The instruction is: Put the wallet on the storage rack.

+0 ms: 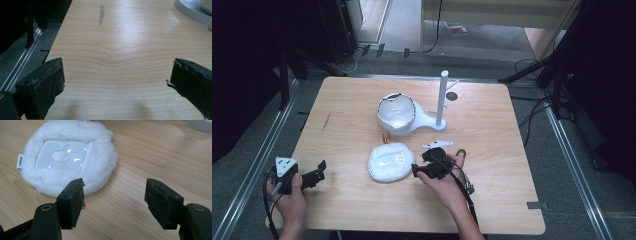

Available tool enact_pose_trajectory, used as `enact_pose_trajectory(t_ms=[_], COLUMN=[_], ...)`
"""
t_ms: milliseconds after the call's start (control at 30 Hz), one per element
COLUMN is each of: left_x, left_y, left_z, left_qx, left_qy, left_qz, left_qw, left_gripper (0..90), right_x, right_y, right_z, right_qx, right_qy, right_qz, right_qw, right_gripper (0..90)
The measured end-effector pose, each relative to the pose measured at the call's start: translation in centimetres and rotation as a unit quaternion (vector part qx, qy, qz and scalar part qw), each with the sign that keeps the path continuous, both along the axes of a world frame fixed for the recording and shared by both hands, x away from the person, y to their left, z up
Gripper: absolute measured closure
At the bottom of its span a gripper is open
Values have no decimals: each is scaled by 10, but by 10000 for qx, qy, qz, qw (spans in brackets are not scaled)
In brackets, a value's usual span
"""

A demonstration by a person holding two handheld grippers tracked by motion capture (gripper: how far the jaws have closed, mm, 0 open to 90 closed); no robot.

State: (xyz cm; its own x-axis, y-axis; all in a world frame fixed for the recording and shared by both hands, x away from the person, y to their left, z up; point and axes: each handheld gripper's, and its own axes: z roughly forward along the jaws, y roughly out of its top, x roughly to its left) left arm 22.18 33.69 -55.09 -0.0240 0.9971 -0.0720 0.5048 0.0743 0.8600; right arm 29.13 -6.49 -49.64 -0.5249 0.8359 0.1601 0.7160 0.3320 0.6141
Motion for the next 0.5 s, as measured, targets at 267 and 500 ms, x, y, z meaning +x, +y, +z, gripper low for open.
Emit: enact_pose_trajectory(t_ms=[267,500], left_x=[0,0], left_y=[0,0], left_z=[0,0], left_qx=[2,-15], left_qy=[7,15], left_qz=[1,-2], left_qw=[10000,10000], left_gripper=[0,0], right_x=[7,15], right_y=[15,28], right_z=[-5,-16], right_qx=[64,142], right_qy=[94,227], right_qz=[22,46], right_qw=[9999,9996], right_gripper=[313,265])
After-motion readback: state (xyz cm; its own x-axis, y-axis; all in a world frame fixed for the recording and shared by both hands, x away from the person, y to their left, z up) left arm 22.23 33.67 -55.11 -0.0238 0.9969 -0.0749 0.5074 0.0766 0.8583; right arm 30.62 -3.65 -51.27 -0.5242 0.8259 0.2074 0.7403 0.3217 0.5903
